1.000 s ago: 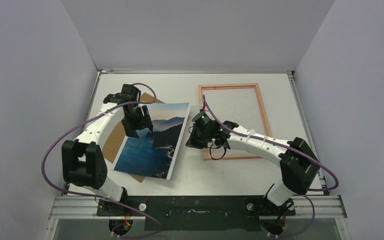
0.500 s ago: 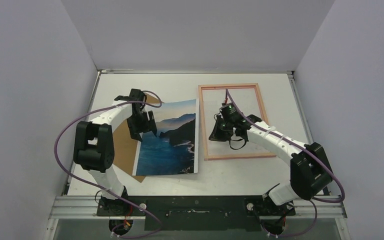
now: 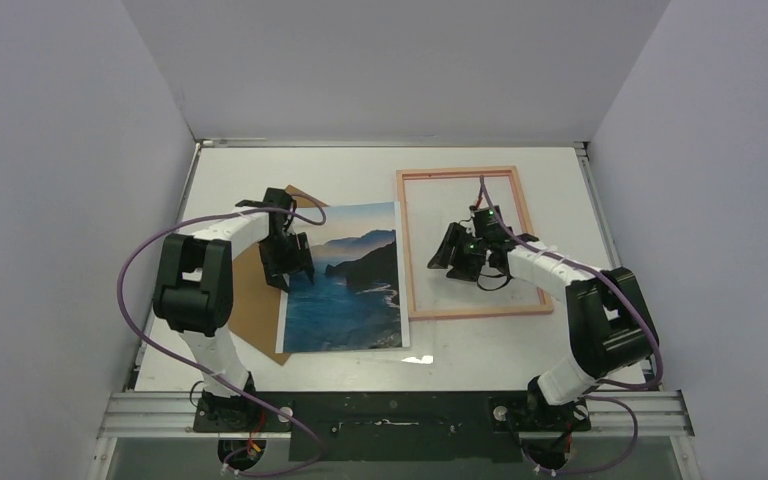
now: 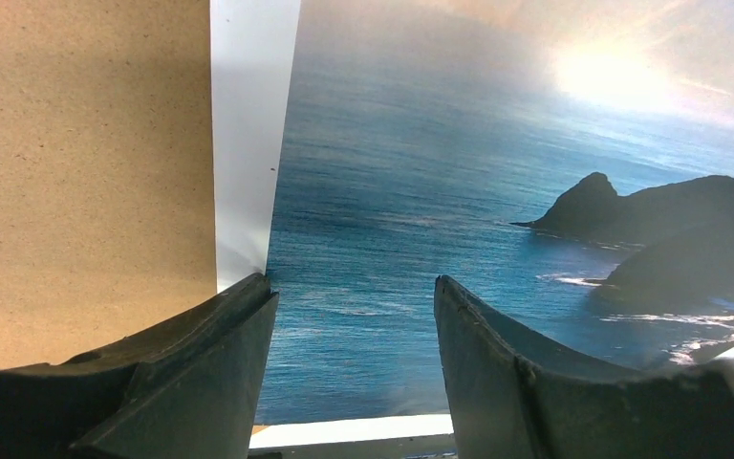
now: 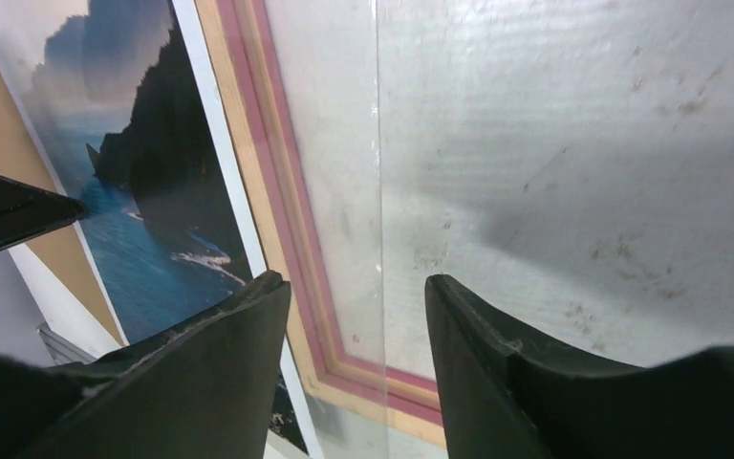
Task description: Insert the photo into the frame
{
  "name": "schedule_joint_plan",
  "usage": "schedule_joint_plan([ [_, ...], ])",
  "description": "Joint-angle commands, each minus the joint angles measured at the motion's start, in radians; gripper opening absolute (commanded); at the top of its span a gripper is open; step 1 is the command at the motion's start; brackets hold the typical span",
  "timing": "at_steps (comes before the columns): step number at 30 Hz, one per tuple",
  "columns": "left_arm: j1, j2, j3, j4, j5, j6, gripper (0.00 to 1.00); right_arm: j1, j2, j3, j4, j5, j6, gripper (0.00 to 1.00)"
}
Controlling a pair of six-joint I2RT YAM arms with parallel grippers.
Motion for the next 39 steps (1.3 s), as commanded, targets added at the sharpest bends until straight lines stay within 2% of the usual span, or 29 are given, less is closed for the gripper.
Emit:
schedule_joint_plan([
  [1,0.000,0.005,-0.062,0.050,-0.007,0.009,0.60,-0.039,0.014,-0.016,0.126,-0.026,0.001,0.61],
  [4,0.000,0.008,-0.067,0.047,-0.012,0.009,0.60,-0.050,0.039,-0.020,0.166,-0.051,0.003,0.69],
  [9,-0.001,0.007,-0.056,0.033,-0.035,0.019,0.59,-0.051,0.090,-0.040,0.238,-0.091,0.017,0.74],
  [14,-0.001,-0.004,-0.059,0.032,-0.038,0.019,0.57,-0.053,0.143,-0.064,0.371,-0.161,0.069,0.73],
  [18,0.006,-0.019,-0.071,0.057,-0.003,-0.007,0.56,-0.052,0.211,-0.072,0.535,-0.260,0.157,0.57],
  [21,0.009,-0.011,-0.056,0.050,-0.006,-0.013,0.56,-0.053,0.238,-0.097,0.685,-0.283,0.219,0.51],
  [23,0.013,-0.004,-0.040,0.038,-0.020,-0.014,0.56,-0.053,0.251,-0.102,0.727,-0.292,0.244,0.44],
  [26,0.025,0.007,-0.010,0.022,-0.039,-0.001,0.56,-0.050,0.259,-0.106,0.800,-0.306,0.283,0.27],
  [29,0.046,0.029,0.048,-0.010,-0.060,0.018,0.56,-0.048,0.251,-0.081,0.768,-0.296,0.297,0.06],
  [31,0.057,0.039,0.107,-0.032,-0.080,0.028,0.56,-0.039,0.225,-0.055,0.687,-0.266,0.282,0.01],
  [34,0.074,0.032,0.167,-0.059,-0.107,0.036,0.56,-0.003,0.178,0.018,0.499,-0.196,0.225,0.00],
  [39,0.109,0.001,0.237,-0.094,-0.108,0.041,0.56,0.072,0.143,0.117,0.372,-0.105,0.228,0.00],
])
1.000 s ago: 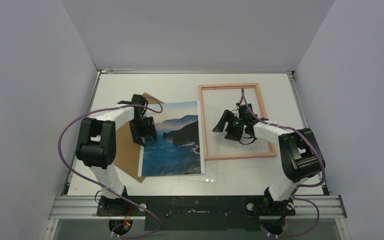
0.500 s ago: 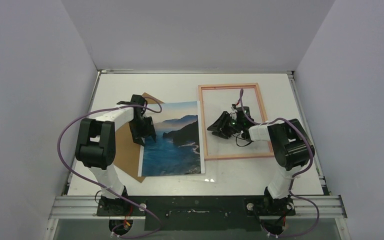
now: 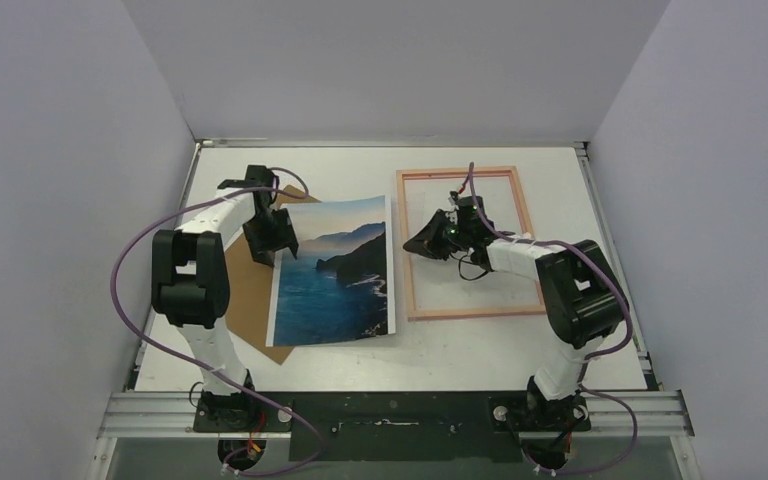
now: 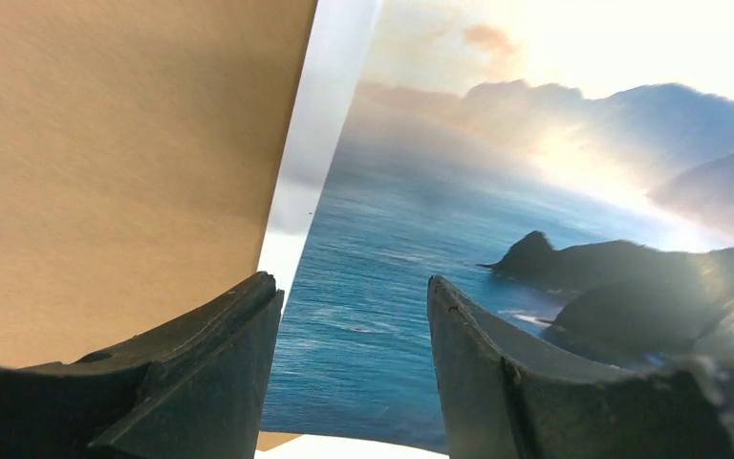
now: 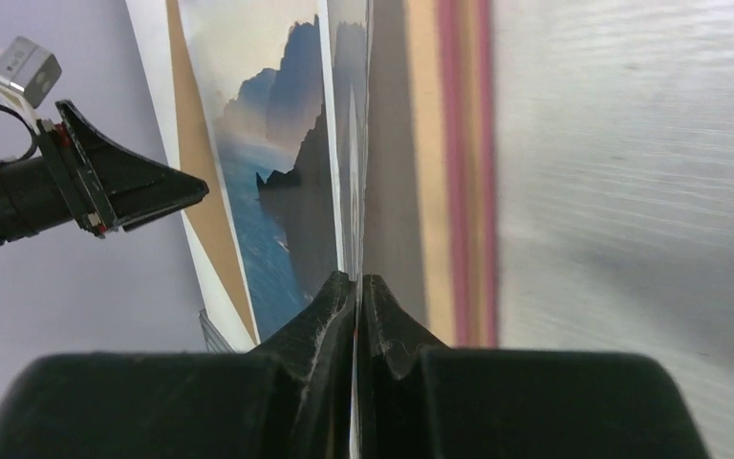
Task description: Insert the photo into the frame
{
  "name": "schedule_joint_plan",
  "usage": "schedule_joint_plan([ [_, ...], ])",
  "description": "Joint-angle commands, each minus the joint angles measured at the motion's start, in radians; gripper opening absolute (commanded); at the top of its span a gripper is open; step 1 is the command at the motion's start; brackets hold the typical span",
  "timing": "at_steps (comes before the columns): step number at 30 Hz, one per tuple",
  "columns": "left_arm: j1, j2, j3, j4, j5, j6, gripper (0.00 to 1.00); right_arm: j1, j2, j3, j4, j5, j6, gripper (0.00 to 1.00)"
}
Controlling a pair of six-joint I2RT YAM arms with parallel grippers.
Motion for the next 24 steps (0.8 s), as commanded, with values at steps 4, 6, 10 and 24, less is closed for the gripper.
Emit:
schedule_joint_plan([
  [4,0.037,-0.048,0.095,-0.034,-0.027,0.033,0.57,0.110,-0.075,0.205,-0.265,0.160,-0.065,0.00],
  [6,0.042,-0.010,0.092,-0.032,0.010,0.057,0.60,0.117,-0.070,0.253,-0.343,0.188,-0.098,0.00],
  [10,0.051,0.130,0.130,-0.074,0.036,0.092,0.55,0.115,-0.059,0.340,-0.491,0.213,-0.164,0.00],
  [24,0.136,0.169,0.126,0.016,0.007,0.083,0.54,0.083,-0.126,0.664,-0.944,0.296,-0.334,0.00],
])
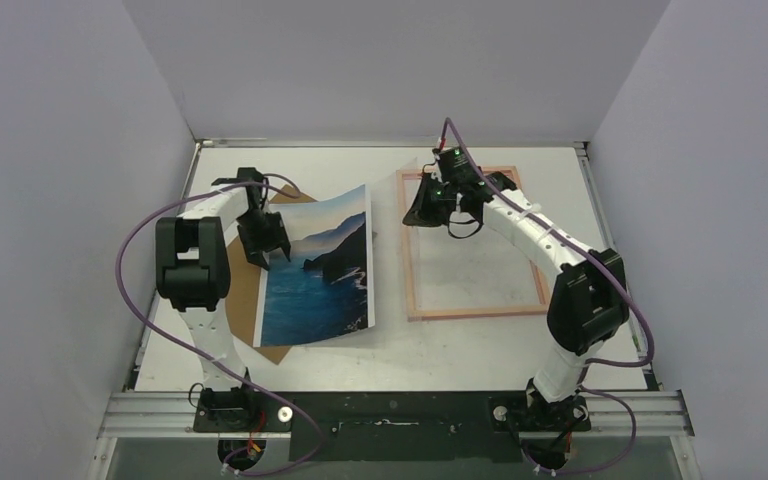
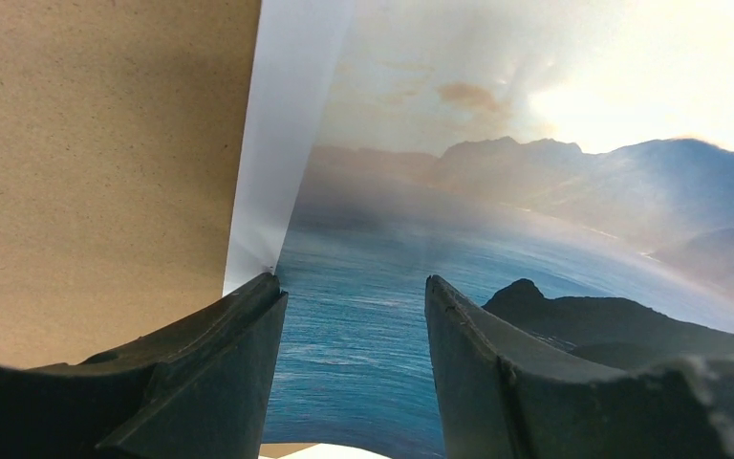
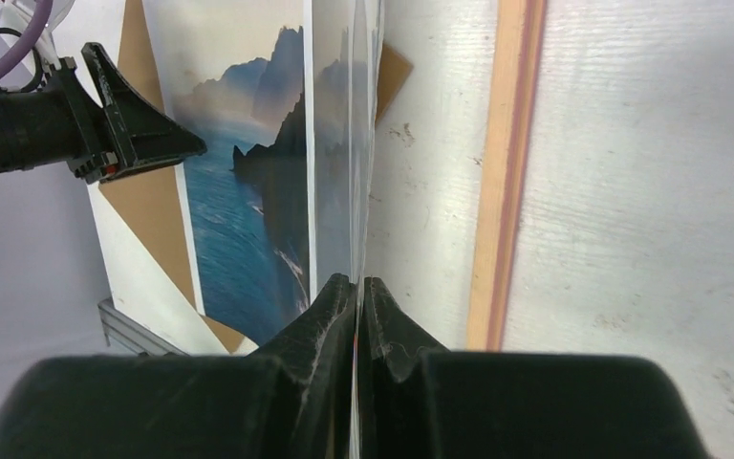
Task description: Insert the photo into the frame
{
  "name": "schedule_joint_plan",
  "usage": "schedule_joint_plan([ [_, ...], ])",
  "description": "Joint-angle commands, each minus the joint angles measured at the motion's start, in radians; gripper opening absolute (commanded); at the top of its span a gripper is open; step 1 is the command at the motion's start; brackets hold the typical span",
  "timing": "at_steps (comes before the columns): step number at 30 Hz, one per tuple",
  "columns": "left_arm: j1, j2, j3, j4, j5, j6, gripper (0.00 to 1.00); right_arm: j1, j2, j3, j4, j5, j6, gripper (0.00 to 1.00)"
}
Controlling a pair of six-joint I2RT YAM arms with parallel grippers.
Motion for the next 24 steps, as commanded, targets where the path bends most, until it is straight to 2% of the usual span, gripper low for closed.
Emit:
schedule_joint_plan([
  [1,0.060,0.034,0.031,0.052,-0.034,0.014,0.55,-0.043,-0.095,0.098,-0.178,0.066,-0.093,0.00],
  [6,0.081,0.086,0.152,0.000,-0.057,0.038,0.54,-0.129,-0.134,0.144,-0.280,0.044,-0.185,0.00],
  [10,0.080,0.083,0.247,-0.018,-0.002,0.048,0.55,-0.163,-0.173,0.193,-0.359,0.055,-0.240,0.00],
  [13,0.065,0.040,0.284,-0.013,0.089,0.035,0.57,-0.165,-0.203,0.211,-0.388,0.064,-0.244,0.00],
  [20,-0.022,-0.109,0.326,-0.009,0.193,0.001,0.61,-0.166,-0.271,0.268,-0.447,0.120,-0.221,0.00],
  [24,-0.127,-0.266,0.272,0.081,0.168,0.043,0.78,-0.166,-0.336,0.235,-0.381,0.134,-0.240,0.00],
])
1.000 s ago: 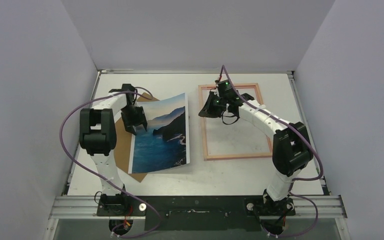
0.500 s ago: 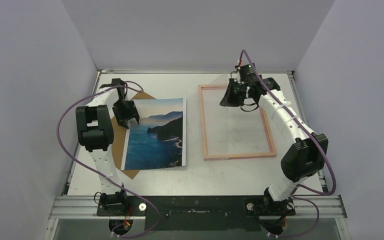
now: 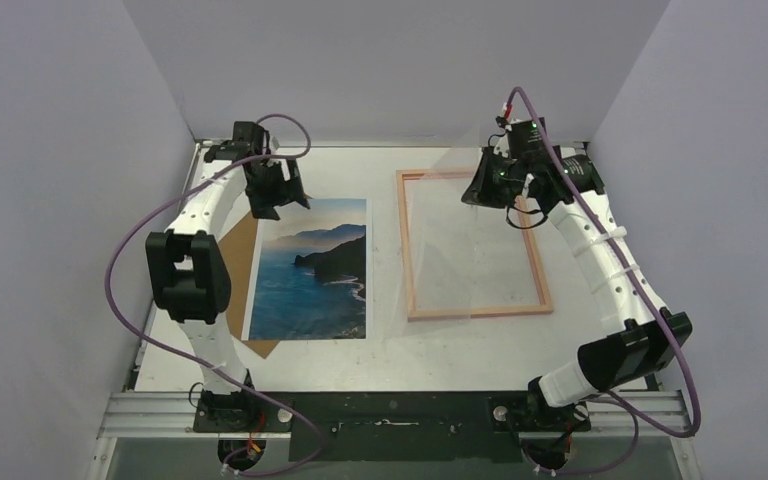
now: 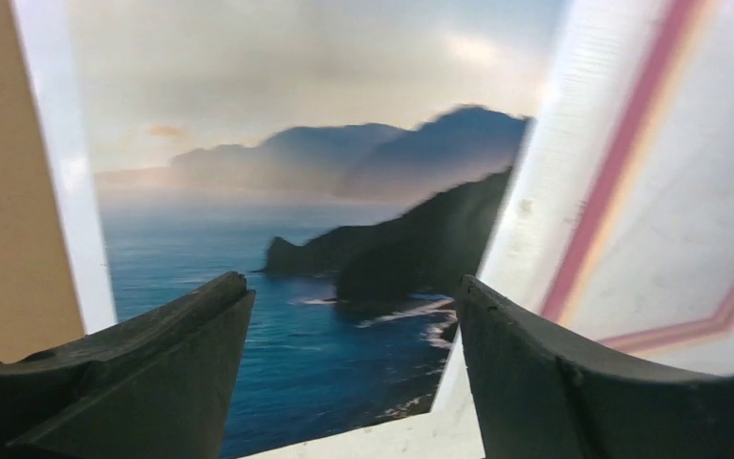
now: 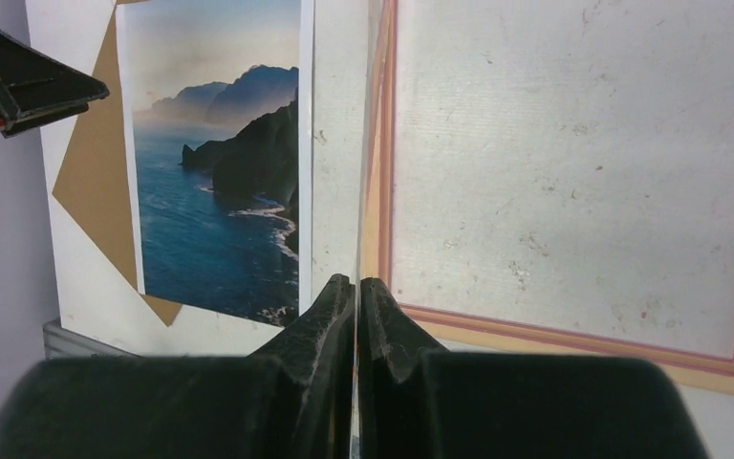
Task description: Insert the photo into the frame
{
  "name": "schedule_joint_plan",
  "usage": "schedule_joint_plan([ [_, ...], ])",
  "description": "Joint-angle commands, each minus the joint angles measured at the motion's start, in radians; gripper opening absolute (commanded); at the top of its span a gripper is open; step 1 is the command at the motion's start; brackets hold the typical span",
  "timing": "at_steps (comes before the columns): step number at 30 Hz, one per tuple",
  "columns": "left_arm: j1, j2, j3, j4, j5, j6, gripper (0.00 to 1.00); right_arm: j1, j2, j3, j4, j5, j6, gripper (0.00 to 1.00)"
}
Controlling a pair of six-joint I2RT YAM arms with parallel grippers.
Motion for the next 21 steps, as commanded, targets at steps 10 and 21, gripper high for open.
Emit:
schedule_joint_plan([
  [10,-0.302,-0.632,-0.326,0.526,0.047,0.045,0.95,-0.003,-0.189,-0.024,0.152,0.115,0.069,0.00],
  [21,-0.323,-0.522,-0.364,0.426,0.013,-0.119,0.82,-0.031,-0.180,0.131,0.105,0.272,-0.054,0.00],
])
